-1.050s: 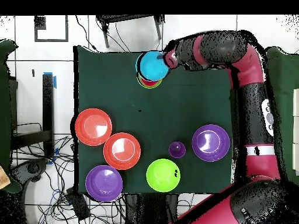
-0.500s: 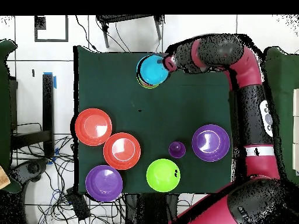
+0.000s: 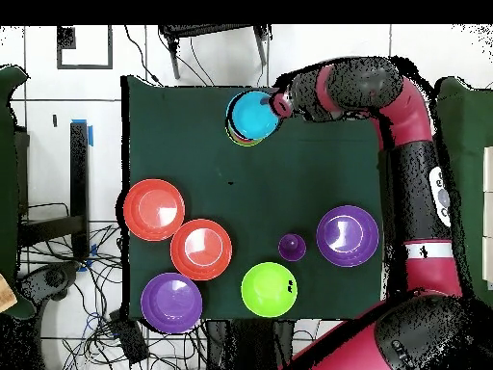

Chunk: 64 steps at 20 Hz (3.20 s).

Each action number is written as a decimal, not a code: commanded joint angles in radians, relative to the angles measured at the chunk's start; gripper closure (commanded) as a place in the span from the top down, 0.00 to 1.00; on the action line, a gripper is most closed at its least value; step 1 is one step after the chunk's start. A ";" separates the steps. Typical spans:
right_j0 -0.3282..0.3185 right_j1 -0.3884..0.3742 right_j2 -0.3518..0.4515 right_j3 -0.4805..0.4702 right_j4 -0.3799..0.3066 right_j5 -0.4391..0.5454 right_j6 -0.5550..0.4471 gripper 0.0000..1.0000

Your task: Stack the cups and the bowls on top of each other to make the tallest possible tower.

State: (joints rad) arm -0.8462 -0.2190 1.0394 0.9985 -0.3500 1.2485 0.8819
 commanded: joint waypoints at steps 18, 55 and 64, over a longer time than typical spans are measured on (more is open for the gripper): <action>0.037 -0.009 -0.102 0.108 0.044 -0.082 0.120 0.00; 0.071 0.065 -0.099 -0.047 0.036 0.023 -0.014 0.00; 0.073 0.072 -0.101 -0.071 0.033 0.037 -0.037 0.00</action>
State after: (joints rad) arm -0.8149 -0.2042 1.0328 0.9852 -0.3189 1.2231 0.8819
